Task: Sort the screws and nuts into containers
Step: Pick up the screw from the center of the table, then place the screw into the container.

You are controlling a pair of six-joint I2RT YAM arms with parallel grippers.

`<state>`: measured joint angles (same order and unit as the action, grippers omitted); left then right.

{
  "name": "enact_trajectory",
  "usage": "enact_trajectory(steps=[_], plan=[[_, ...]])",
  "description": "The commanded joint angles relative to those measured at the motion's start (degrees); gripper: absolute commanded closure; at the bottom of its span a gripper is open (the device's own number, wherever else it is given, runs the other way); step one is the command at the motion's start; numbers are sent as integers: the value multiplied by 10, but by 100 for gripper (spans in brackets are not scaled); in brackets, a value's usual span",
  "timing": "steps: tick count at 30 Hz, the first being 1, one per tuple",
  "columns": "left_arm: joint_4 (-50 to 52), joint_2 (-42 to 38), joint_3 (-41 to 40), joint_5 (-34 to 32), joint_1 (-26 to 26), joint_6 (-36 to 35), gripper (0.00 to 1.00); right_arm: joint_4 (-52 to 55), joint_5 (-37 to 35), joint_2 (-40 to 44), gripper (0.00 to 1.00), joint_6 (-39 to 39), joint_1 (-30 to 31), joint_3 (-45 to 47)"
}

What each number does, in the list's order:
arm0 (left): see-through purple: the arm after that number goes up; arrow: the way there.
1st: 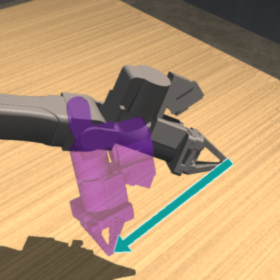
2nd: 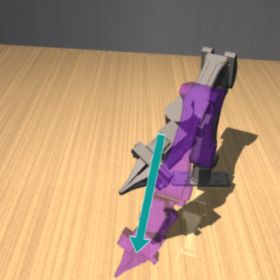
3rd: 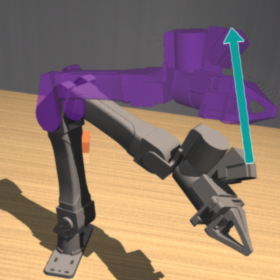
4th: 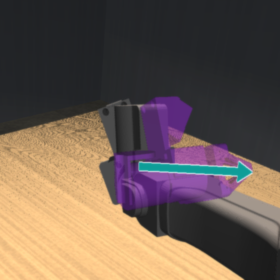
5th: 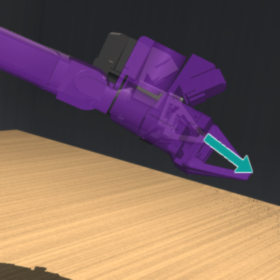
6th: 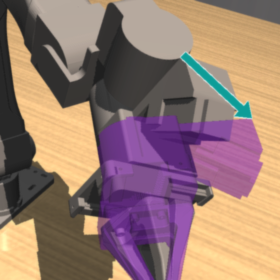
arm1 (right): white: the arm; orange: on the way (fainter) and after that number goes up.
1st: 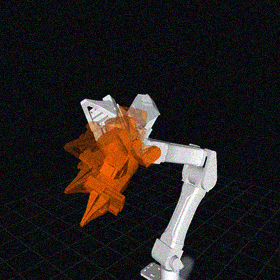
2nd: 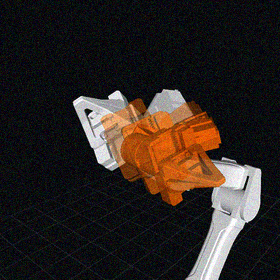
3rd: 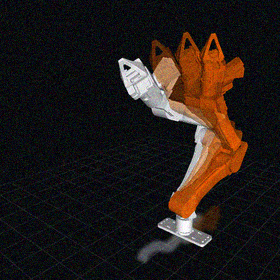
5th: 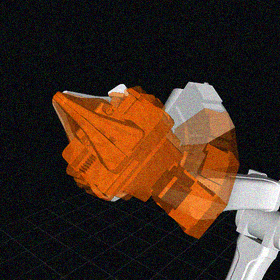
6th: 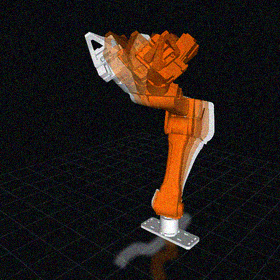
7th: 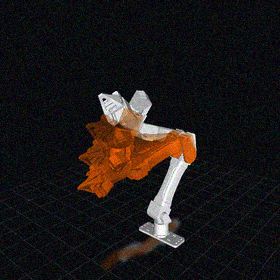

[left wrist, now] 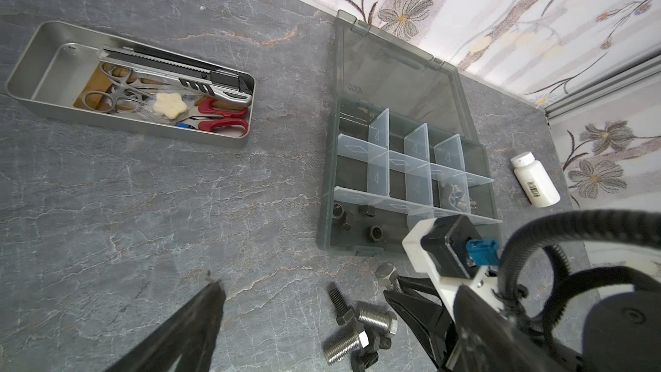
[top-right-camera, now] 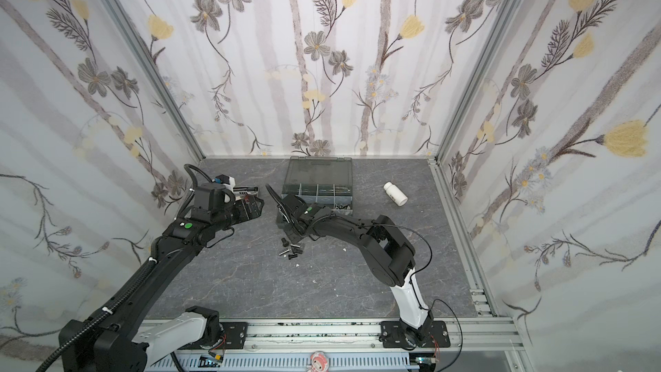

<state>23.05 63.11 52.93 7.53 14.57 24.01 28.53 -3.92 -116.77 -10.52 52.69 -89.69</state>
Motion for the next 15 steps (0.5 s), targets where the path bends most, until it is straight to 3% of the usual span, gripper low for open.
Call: enact_trajectory(steps=[1, 15], plan=[[9, -5, 6, -3, -1, -5, 0, -2, 0, 19, 100, -9, -3, -6], [5, 37, 14, 32, -1, 18, 0, 6, 22, 46, 100, -2, -80, -21]])
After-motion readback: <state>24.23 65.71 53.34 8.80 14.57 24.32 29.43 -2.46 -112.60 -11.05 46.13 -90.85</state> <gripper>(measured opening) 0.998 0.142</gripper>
